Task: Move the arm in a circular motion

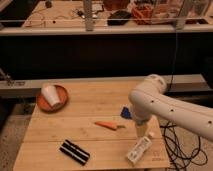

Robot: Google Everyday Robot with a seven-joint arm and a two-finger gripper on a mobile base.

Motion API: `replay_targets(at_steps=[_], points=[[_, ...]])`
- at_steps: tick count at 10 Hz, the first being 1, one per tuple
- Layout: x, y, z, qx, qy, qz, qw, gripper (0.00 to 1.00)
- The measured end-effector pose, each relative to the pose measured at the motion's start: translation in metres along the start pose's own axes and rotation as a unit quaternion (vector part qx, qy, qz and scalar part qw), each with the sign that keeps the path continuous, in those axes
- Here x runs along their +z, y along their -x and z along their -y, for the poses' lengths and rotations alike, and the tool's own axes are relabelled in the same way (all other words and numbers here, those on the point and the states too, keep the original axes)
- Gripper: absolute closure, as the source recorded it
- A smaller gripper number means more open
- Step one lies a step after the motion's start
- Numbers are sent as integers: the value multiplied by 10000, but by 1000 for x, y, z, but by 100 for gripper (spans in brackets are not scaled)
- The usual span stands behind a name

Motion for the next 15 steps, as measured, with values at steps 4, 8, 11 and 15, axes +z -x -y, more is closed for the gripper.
replay_targets(at_steps=[4,8,11,15], points=[[4,32,3,-367,-31,-28,9993,20],[4,79,22,-714,-75,-67,9974,20],[4,92,32,-940,-74,-135,9955,20],[8,110,54,-1181,-84,-127,9929,20]])
